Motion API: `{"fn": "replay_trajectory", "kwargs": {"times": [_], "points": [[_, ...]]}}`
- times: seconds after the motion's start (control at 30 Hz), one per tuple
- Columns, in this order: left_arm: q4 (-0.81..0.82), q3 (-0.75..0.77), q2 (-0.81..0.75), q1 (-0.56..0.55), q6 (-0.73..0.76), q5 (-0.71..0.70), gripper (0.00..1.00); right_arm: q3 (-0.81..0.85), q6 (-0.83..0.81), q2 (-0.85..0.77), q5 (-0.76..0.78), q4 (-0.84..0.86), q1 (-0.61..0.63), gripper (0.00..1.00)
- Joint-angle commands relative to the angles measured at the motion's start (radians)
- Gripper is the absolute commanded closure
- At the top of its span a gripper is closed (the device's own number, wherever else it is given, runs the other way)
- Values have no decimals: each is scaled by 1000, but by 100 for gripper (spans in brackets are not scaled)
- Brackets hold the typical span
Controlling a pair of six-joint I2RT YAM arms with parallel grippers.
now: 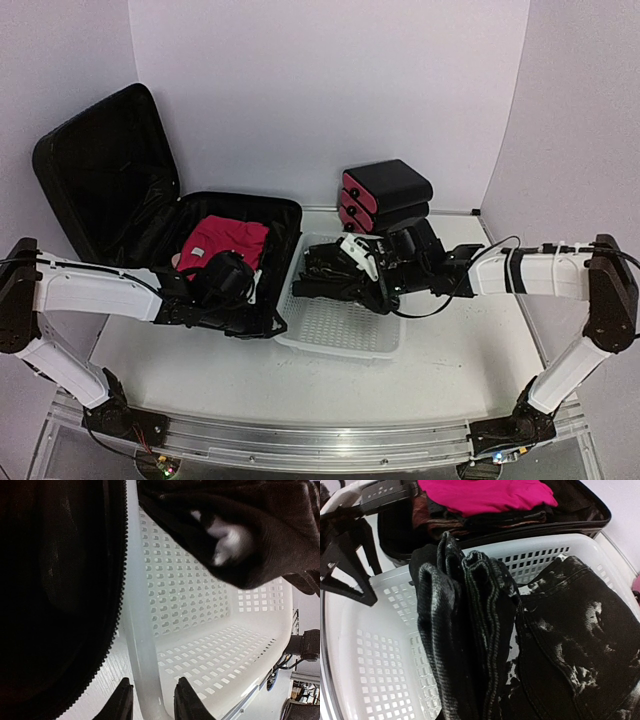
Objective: Open, take out, and arrange the luggage
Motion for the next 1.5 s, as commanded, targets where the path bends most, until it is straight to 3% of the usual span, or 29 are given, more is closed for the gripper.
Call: {"fn": "replay_trajectory", "kwargs": {"times": [0.0, 0.27, 0.7, 0.83, 0.9, 0.97, 1.1, 1.17, 1.23, 1.37, 1.47], "points": [[25, 25, -13, 0, -1, -29, 75, -19, 16, -48, -132, 119, 21, 100], [25, 32, 17, 0, -4, -15, 88, -92, 32, -47, -203, 176, 47, 100], [25, 19, -9, 0, -5, -14, 92, -92, 64, 85, -221, 218, 52, 100], [25, 21, -5, 0, -5, -2, 92, -72, 21, 124, -174, 155, 55, 99], [25, 21, -8, 0, -5, 0, 92, -32, 13, 127, -105, 55, 77, 89], [25, 18, -12, 0, -4, -2, 92, 28, 56, 128, -20, -82, 98, 69], [24, 18, -19, 0, 0, -1, 92, 209, 338, 79, 15, -410, 100, 35], [23, 17, -23, 0, 0, 2, 92, 215, 448, 1, -8, -440, 100, 17], [23, 17, -24, 0, 0, 4, 92, 216, 516, -65, -24, -469, 99, 5], [23, 25, -15, 0, 2, 11, 92, 233, 607, -104, 8, -507, 98, 2], [23, 35, -6, 0, 2, 16, 92, 281, 696, -36, -7, -505, 98, 18]]}}
